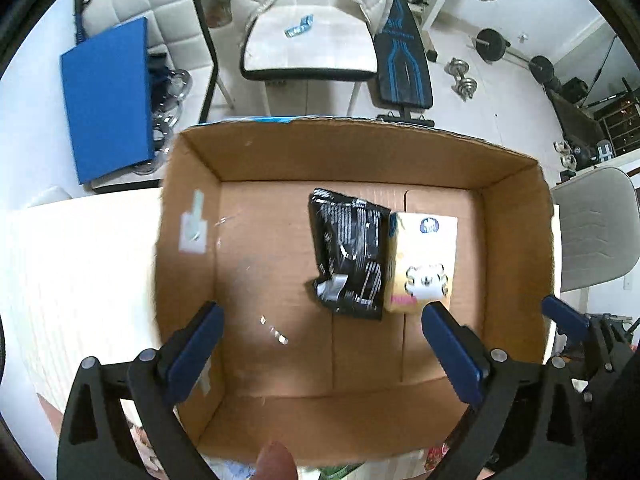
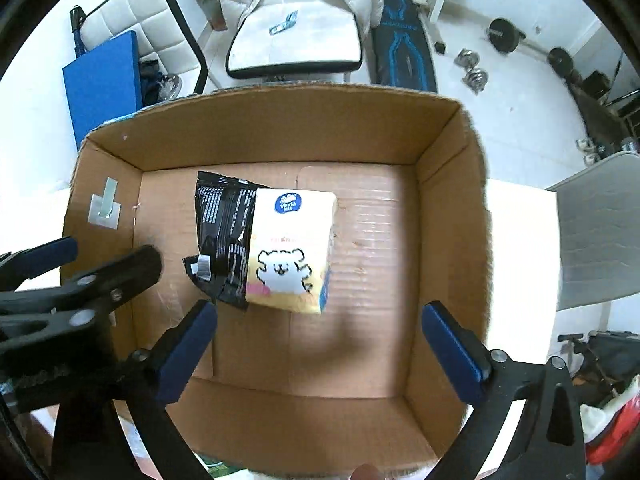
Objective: Organize soft objects
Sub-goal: 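Grasp the blue tissue pack with the left tool while the right tool grasps the red snack bag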
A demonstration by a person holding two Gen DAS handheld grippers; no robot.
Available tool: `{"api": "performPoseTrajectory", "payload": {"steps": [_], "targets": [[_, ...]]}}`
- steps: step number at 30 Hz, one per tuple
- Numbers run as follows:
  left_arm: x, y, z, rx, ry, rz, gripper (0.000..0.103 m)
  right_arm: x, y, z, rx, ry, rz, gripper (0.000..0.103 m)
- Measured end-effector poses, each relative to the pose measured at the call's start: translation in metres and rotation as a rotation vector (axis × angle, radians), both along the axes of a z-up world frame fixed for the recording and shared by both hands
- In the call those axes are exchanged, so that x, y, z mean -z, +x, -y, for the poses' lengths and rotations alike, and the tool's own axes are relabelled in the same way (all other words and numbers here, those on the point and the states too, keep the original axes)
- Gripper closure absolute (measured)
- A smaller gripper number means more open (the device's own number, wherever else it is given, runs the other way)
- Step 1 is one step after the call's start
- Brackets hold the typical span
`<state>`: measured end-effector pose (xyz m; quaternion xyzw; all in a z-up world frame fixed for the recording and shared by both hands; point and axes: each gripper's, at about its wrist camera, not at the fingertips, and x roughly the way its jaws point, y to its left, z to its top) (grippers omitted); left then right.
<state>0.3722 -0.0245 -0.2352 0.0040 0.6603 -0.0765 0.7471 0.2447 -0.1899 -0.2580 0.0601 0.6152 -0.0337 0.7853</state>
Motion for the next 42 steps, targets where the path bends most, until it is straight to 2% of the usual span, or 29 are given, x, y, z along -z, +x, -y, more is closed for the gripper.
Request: {"api": "performPoseTrajectory", "payload": {"steps": [1,3,4,7,8,9,11,15,16,18,21,24,28,34,37,38,39,40,41,42], "targets": [[-0.007,-0.008,-0.003,-0.002,0.0,0.016,0.002,0.007,0.03,0.002,0.002,-0.004,0.016,0.0],[-0.012,-0.013,-0.006,-0.006,0.009,0.042,0.002,0.005,0.022,-0.002,-0.001,-0.02,0.045,0.0],[-0.016,-0.015,-0.003,-0.01,0.014,0.056,0.002,-0.006,0.004,-0.005,-0.007,-0.027,0.056,0.0],[-0.028,-0.031,-0.008,-0.011,0.02,0.088,0.002,-0.003,0.019,-0.002,-0.005,0.003,0.07,0.0],[-0.033,-0.037,-0.009,-0.008,0.022,0.101,0.002,-0.013,0.031,-0.003,-0.005,0.009,0.074,0.0],[-0.038,-0.043,-0.011,-0.009,0.025,0.114,0.002,-0.019,0.016,-0.005,-0.004,0.013,0.085,0.0],[-0.046,-0.054,-0.014,-0.012,0.022,0.129,0.002,-0.003,0.065,-0.009,-0.007,0.025,0.096,0.0],[-0.058,-0.083,-0.027,-0.019,0.03,0.157,0.002,-0.027,0.035,-0.005,-0.019,0.059,0.125,0.0],[-0.057,-0.092,-0.031,-0.018,0.039,0.156,0.002,-0.02,0.04,-0.005,-0.021,0.065,0.127,0.0],[-0.046,-0.11,-0.039,-0.009,0.1,0.142,0.002,-0.021,0.021,-0.004,-0.032,0.076,0.121,0.0],[-0.006,-0.135,-0.047,0.026,0.2,0.086,0.002,-0.006,-0.01,0.003,-0.026,0.062,0.073,0.0],[0.043,-0.15,-0.06,0.033,0.219,-0.025,0.002,0.028,-0.038,0.011,0.004,0.058,-0.017,0.0],[0.091,-0.153,-0.071,0.042,0.274,-0.1,0.002,0.078,-0.06,0.018,0.047,0.075,-0.128,0.0],[0.128,-0.141,-0.069,0.095,0.281,-0.151,0.002,0.135,-0.071,0.025,0.099,0.073,-0.213,0.004],[0.14,-0.136,-0.064,0.116,0.27,-0.173,0.002,0.152,-0.071,0.025,0.109,0.063,-0.245,0.012],[0.142,-0.135,-0.063,0.117,0.267,-0.174,0.002,0.157,-0.072,0.024,0.112,0.064,-0.256,0.018],[0.142,-0.134,-0.063,0.117,0.258,-0.174,0.004,0.161,-0.072,0.023,0.112,0.059,-0.267,0.025],[0.144,-0.133,-0.062,0.114,0.234,-0.182,0.014,0.164,-0.073,0.022,0.112,0.054,-0.271,0.027],[0.146,-0.132,-0.063,0.103,0.21,-0.197,0.029,0.165,-0.073,0.021,0.109,0.041,-0.273,0.031],[0.147,-0.131,-0.064,0.085,0.187,-0.218,0.034,0.165,-0.074,0.019,0.104,0.035,-0.272,0.033]]}}
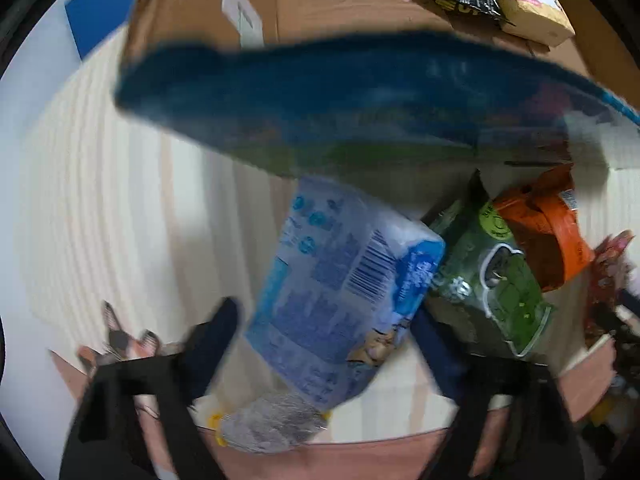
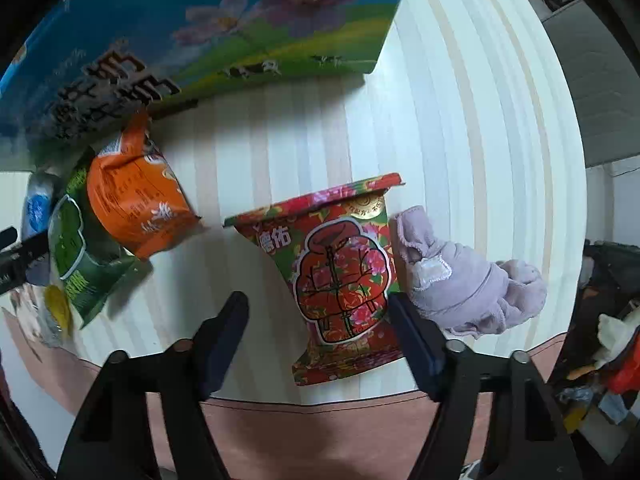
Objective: Organize soft objects
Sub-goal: 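Grasp the blue tissue pack with the left tool while the right tool grasps the red snack bag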
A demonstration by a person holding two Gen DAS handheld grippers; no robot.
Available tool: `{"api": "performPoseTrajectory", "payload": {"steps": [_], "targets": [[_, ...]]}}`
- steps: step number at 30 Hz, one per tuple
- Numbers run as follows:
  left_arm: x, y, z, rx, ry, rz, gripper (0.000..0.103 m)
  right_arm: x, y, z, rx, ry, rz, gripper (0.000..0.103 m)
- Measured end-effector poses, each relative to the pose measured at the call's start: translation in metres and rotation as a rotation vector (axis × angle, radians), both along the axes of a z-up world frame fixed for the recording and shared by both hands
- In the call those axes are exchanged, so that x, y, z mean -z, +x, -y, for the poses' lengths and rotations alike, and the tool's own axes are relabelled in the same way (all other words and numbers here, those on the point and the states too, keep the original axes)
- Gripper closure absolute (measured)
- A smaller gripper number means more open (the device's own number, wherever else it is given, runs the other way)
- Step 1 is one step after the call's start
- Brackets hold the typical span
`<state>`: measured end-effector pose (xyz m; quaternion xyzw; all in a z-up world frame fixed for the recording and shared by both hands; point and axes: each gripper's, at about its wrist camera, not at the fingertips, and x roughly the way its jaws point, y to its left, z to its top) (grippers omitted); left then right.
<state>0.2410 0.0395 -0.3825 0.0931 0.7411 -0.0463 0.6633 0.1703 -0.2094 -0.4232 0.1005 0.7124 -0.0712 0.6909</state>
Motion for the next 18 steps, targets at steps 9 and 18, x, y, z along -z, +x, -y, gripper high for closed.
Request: {"api": "performPoseTrajectory", "payload": {"steps": [9,18], "targets": [[-0.007,-0.016,-0.02,-0.211,-0.22,-0.084,0.053,-0.006,-0.01,-0.015,-0.033,0.089,0.001,0.045],[0.027,-0.027,-0.018,-0.182,-0.11,-0.089,0.051,0.006,-0.019,0.0,0.018,0.051,-0.013,0.042]]}}
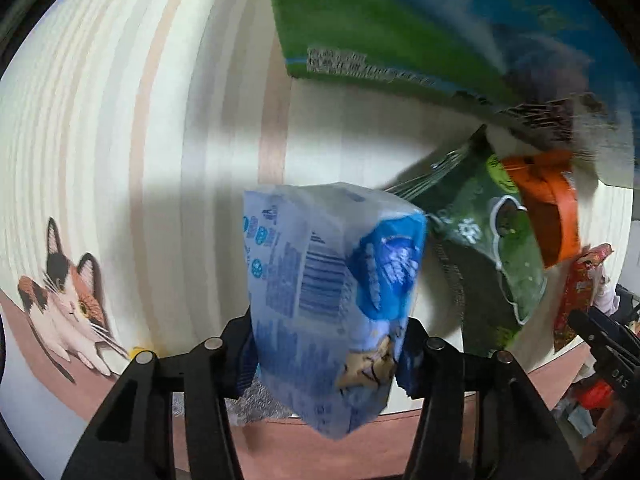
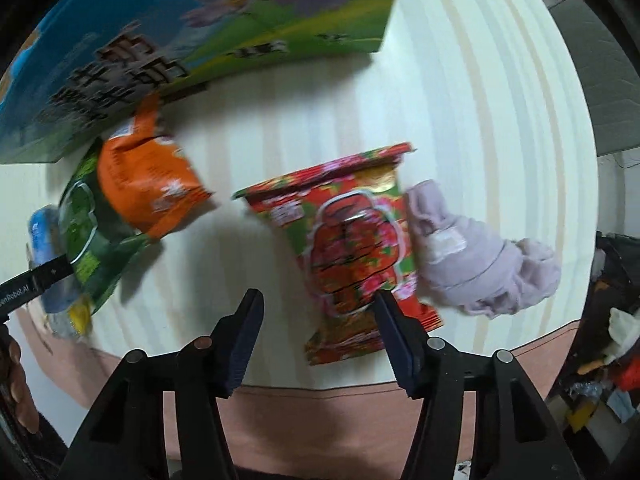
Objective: Organize soft objects
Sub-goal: 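Grasp the blue tissue pack with the left tool while the right tool grasps the red snack bag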
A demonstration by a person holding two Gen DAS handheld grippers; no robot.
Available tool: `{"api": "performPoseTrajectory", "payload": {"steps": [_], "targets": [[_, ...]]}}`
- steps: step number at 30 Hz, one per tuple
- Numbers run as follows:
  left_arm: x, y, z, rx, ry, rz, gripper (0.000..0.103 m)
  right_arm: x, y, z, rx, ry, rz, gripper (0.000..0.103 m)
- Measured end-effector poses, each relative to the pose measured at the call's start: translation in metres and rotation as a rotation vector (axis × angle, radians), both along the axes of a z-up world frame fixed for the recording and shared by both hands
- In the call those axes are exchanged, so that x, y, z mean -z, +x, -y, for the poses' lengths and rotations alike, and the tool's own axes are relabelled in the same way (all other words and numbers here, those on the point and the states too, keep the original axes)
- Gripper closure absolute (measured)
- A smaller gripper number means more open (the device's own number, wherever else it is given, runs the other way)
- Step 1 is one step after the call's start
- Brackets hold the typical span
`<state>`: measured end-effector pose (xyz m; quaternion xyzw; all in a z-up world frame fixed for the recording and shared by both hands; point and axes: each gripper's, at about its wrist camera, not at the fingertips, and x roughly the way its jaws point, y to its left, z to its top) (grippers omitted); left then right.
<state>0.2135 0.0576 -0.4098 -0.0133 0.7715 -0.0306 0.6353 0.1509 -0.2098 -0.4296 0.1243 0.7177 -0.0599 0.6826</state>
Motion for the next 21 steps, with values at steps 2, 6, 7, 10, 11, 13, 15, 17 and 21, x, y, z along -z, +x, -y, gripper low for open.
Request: {"api": "performPoseTrajectory", "payload": {"steps": [2,6,7,10,11,13,15,17,21], "targets": [[0.006,0.004,0.0,-0.011,0.003,-0.005,0.051,-0.001,-0.001,0.004,0.006,-0.004,0.01,0.042],[0.003,0.011,0.002,-0.015,0.004,0.02,0.053,0.001,-0.002,0.014,0.022,-0.004,0.013,0.042],[0.002,0.006,0.011,-0.017,0.005,0.024,0.058,0.002,-0.001,0.013,0.013,-0.018,0.011,0.042],[-0.004,-0.002,0.01,-0.026,-0.001,0.035,0.068,0.004,0.003,0.013,-0.021,-0.064,0.011,0.042],[-0.008,-0.006,0.009,-0.031,-0.006,0.036,0.068,0.005,0.005,0.013,-0.031,-0.073,0.01,0.043],[-0.017,-0.012,0.014,-0.038,-0.02,0.042,0.069,0.004,0.007,0.012,-0.04,-0.076,0.009,0.045],[-0.023,-0.018,0.013,-0.039,-0.033,0.048,0.069,-0.002,0.003,0.01,-0.05,0.025,0.013,0.046],[-0.027,-0.028,0.018,-0.039,-0.045,0.045,0.069,-0.012,-0.001,0.014,-0.045,0.022,0.035,0.045],[-0.03,-0.054,0.032,-0.038,-0.071,0.041,0.069,-0.011,-0.003,0.026,-0.025,-0.007,0.038,0.034]]}}
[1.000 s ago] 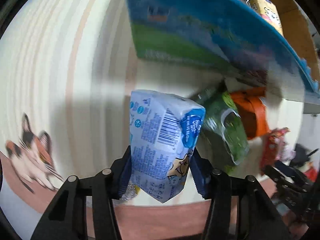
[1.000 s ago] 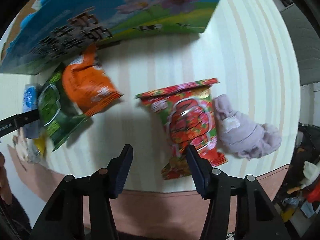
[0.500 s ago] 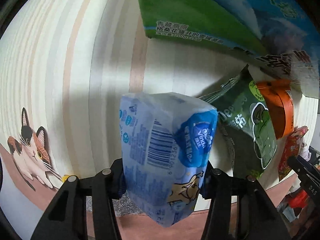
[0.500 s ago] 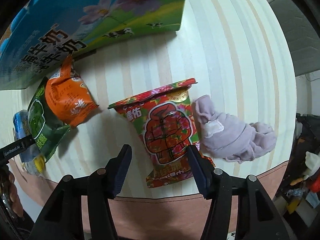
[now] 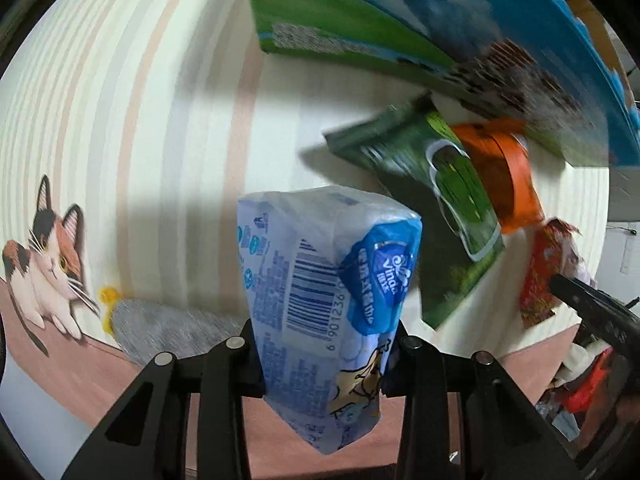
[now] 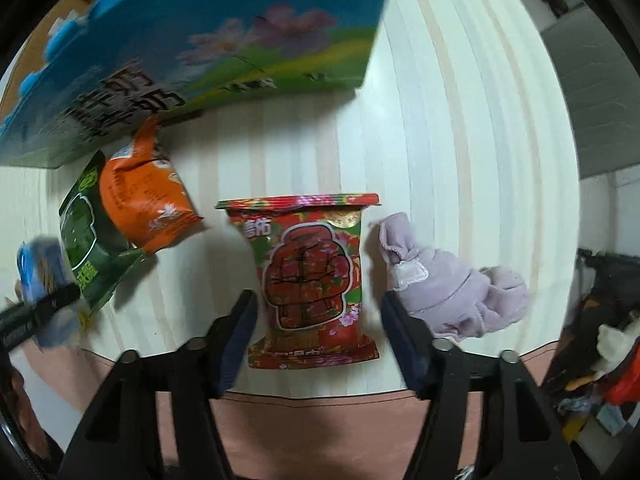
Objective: Organize soft objects
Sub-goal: 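Grasp the blue tissue pack with the left tool while the right tool grasps the red snack bag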
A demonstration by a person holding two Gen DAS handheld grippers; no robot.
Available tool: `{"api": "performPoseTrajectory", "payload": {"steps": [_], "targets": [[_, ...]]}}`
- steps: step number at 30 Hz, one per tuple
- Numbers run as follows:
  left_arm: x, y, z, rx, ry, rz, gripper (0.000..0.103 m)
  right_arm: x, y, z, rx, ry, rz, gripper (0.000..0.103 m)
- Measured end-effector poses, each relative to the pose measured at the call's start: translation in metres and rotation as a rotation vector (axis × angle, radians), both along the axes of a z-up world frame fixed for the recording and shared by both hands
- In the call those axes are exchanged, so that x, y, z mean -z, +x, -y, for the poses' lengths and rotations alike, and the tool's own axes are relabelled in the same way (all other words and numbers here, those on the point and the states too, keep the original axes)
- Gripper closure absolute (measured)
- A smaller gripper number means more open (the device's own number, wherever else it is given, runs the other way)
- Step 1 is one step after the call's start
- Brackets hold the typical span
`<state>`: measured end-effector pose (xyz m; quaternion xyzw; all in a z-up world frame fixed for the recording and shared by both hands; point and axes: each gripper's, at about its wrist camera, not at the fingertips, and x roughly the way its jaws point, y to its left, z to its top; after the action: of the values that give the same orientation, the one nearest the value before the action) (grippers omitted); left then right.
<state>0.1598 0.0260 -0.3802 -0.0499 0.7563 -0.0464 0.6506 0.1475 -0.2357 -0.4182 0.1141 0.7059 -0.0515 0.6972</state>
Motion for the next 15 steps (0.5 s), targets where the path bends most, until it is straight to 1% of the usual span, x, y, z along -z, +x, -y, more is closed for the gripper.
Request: {"api": "performPoseTrajectory", "payload": {"steps": [2,4,5,6,8,11,12,15], "targets": [[0.001,-0.008,0.005,-0.001,-0.004,-0.004,0.069,0.013,-0.003,0.011,0.026,0.053,-0.034,0.034],[0.001,-0.016,0.008,-0.009,-0.012,-0.014,0.069,0.023,-0.004,0.011,0.035,0.08,-0.037,0.035],[0.001,-0.018,0.007,-0.013,-0.02,-0.016,0.069,0.028,-0.005,0.011,0.037,0.08,-0.04,0.049],[-0.001,-0.021,0.008,-0.017,-0.028,-0.017,0.069,0.031,-0.007,0.012,0.042,0.059,-0.045,0.053],[-0.006,-0.027,0.007,-0.028,-0.04,-0.012,0.069,0.031,-0.01,0.015,0.057,0.059,-0.021,0.055],[-0.02,-0.041,0.0,-0.048,-0.068,0.004,0.069,0.017,-0.022,0.009,0.051,0.079,0.015,0.056],[-0.027,-0.044,-0.006,-0.058,-0.087,0.007,0.069,0.014,-0.029,-0.005,0.046,0.085,0.026,0.057],[-0.062,-0.043,-0.001,-0.068,-0.133,0.034,0.069,-0.004,-0.041,-0.012,0.033,0.12,0.057,0.057]]}}
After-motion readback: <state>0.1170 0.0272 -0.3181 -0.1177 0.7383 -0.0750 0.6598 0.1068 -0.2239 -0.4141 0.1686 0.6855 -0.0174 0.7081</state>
